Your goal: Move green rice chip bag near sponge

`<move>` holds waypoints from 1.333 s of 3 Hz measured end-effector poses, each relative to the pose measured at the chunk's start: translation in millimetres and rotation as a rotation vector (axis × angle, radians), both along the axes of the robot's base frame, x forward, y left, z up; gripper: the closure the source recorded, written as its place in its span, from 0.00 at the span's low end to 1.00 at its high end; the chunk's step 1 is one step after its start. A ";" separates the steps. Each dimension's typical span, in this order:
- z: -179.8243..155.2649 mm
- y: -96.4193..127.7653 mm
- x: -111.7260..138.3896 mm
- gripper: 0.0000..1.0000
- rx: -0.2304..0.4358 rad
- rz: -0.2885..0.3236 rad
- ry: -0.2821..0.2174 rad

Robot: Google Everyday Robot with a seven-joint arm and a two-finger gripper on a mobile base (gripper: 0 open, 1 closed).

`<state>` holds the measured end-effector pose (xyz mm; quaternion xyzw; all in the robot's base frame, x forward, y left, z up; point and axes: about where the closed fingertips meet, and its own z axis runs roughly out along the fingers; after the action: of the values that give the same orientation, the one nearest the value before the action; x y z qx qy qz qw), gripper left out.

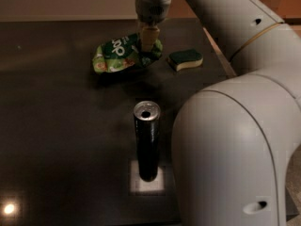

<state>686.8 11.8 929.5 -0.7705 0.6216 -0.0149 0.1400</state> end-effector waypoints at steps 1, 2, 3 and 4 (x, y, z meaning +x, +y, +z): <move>3.5 -38.3 20.7 0.83 -0.020 -0.080 -0.028; -2.2 -67.8 36.5 0.59 -0.053 -0.135 -0.039; -8.2 -83.7 46.3 0.36 -0.072 -0.161 -0.039; -8.3 -79.4 55.2 0.13 -0.058 -0.161 -0.066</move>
Offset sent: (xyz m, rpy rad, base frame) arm 0.0423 -0.1171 0.0012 -0.1375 0.0276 -0.1989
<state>742.0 -67.6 921.1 -0.7209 0.6759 -0.0694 0.1366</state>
